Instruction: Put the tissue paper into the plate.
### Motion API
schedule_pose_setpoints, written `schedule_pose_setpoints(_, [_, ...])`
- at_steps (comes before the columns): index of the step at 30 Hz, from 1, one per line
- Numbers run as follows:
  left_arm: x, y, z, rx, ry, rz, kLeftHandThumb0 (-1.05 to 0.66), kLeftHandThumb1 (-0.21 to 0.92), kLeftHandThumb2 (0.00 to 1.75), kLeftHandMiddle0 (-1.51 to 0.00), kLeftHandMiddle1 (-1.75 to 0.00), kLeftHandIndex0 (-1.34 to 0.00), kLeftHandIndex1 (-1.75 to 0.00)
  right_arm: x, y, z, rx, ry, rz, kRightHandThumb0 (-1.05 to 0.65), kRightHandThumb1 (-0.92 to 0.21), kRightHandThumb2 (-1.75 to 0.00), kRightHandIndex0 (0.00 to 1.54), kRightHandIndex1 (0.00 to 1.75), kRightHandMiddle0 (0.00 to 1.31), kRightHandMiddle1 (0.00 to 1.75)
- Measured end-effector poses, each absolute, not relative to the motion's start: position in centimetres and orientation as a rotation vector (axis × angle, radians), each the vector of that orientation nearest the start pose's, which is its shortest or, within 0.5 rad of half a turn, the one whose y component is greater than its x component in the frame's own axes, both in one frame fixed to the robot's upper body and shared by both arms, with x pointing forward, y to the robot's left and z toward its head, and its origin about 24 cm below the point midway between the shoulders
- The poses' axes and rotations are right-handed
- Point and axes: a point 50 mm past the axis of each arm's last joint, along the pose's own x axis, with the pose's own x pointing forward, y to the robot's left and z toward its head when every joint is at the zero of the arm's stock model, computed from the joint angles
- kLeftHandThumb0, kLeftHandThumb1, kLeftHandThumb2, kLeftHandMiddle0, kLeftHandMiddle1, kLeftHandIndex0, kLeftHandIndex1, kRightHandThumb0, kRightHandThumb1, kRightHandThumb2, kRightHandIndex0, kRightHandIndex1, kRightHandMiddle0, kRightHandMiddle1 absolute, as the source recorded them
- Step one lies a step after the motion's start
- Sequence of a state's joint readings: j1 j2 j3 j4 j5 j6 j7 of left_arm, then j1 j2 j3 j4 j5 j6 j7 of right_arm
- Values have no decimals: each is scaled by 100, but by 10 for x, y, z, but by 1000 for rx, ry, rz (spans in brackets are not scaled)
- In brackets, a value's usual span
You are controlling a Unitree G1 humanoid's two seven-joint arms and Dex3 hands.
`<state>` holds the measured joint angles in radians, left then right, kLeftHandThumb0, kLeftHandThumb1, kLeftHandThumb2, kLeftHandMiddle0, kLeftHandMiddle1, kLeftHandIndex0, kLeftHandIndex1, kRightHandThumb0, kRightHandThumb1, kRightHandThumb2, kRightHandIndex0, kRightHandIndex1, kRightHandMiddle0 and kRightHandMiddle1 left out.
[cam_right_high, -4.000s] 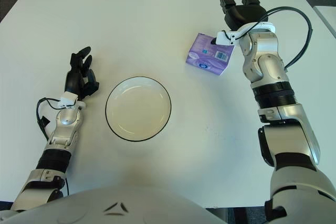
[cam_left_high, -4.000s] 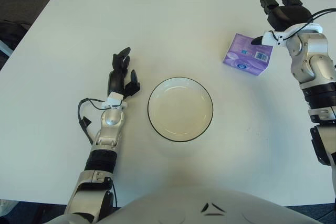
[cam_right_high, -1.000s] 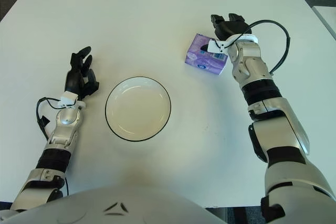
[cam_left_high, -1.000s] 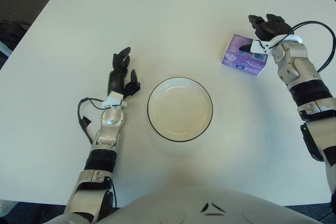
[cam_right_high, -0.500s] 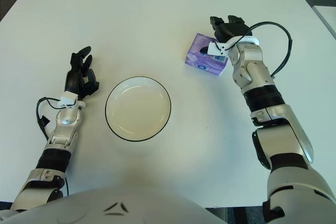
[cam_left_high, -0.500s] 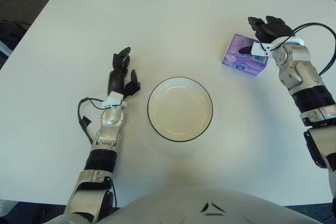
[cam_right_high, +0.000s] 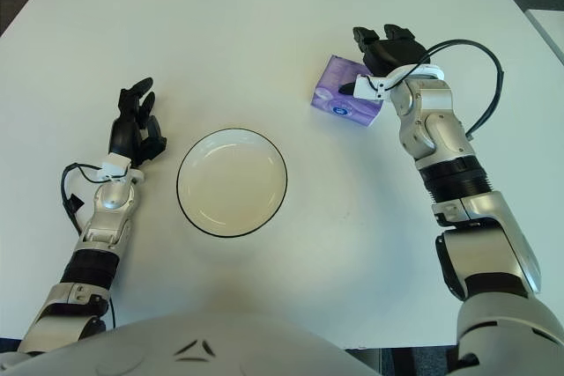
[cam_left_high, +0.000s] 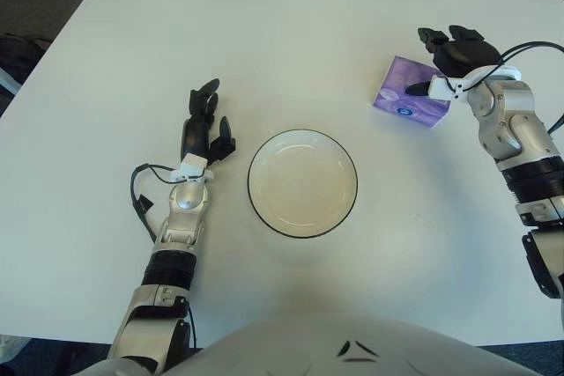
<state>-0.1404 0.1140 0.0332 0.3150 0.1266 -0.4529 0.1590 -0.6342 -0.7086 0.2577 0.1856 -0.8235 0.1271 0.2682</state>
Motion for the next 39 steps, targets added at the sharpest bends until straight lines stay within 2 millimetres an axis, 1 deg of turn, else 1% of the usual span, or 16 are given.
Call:
schedule_pose_setpoints(8, [273, 174, 50, 210, -290, 112, -72, 92, 87, -37, 0, 0, -79, 337, -213, 196, -1607, -159, 66, -105, -92, -38, 0, 0, 0, 0])
schedule_pose_setpoints(16, [273, 174, 50, 210, -287, 112, -73, 92, 87, -37, 0, 0, -79, 331, -210, 197, -1614, -168, 102, -105, -92, -39, 0, 0, 0, 0])
schedule_pose_setpoints(25, [273, 174, 50, 210, -287, 111, -73, 92, 87, -37, 0, 0, -79, 328, -210, 200, -1623, -177, 122, -105, -92, -35, 0, 0, 0, 0])
schedule_pose_setpoints(33, [273, 174, 50, 210, -287, 111, -73, 92, 87, -37, 0, 0, -79, 328, -210, 198, -1626, -164, 130, -105, -92, -32, 0, 0, 0, 0])
schedule_pose_setpoints(39, [273, 174, 50, 210, -287, 111, -73, 92, 87, -37, 0, 0, -79, 331, -208, 191, -1622, -145, 150, -105, -92, -31, 0, 0, 0, 0])
